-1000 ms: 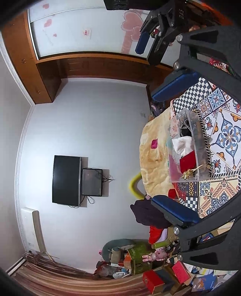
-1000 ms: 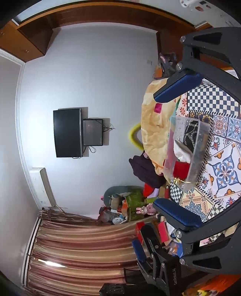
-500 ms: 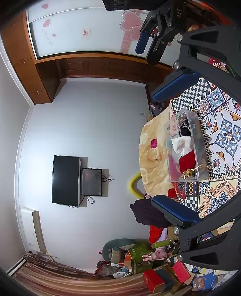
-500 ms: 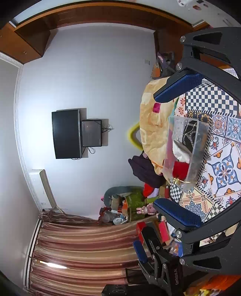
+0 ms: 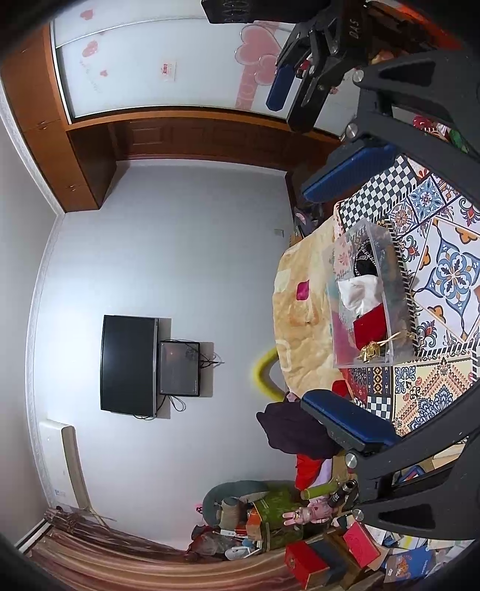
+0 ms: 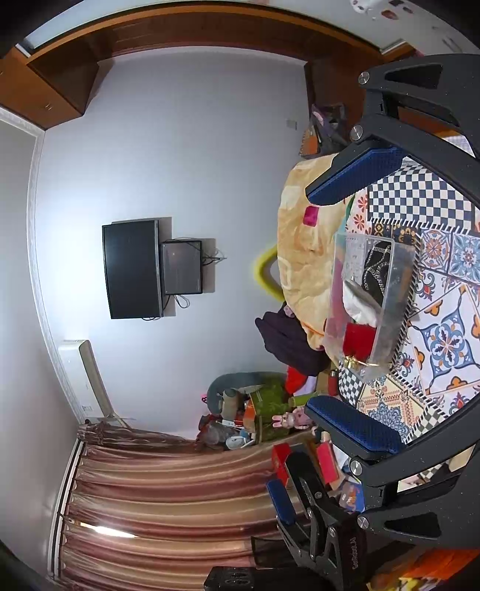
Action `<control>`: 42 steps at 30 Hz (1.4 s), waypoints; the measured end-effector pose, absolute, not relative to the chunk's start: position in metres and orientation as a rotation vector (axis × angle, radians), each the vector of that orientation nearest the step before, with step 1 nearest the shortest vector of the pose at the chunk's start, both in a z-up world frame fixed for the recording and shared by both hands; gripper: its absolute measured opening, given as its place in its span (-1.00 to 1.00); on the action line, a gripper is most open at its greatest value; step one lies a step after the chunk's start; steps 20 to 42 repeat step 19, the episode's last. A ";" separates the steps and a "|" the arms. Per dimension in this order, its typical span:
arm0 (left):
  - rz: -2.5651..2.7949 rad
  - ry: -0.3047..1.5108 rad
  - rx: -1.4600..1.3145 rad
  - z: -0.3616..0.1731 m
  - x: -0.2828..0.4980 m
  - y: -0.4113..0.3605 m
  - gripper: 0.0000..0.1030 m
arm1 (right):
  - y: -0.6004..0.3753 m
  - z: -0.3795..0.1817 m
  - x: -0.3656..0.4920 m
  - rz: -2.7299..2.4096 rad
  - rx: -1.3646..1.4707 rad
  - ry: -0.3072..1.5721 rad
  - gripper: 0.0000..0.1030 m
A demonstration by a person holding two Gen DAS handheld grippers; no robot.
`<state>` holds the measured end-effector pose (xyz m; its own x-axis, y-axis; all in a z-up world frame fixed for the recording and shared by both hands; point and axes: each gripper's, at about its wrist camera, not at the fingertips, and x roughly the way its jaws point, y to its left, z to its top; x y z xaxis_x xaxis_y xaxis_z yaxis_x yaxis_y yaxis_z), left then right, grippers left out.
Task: Organize soft objects
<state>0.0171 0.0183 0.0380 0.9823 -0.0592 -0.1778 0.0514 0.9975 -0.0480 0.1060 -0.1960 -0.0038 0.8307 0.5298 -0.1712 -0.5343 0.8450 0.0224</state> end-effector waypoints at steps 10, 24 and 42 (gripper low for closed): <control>-0.065 0.172 -0.033 0.037 0.016 0.016 1.00 | -0.197 -0.006 0.106 0.565 -0.025 0.177 1.00; -0.076 0.184 -0.043 0.036 0.018 0.018 1.00 | -0.197 -0.007 0.106 0.563 -0.022 0.181 1.00; -0.076 0.184 -0.043 0.036 0.018 0.018 1.00 | -0.197 -0.007 0.106 0.563 -0.022 0.181 1.00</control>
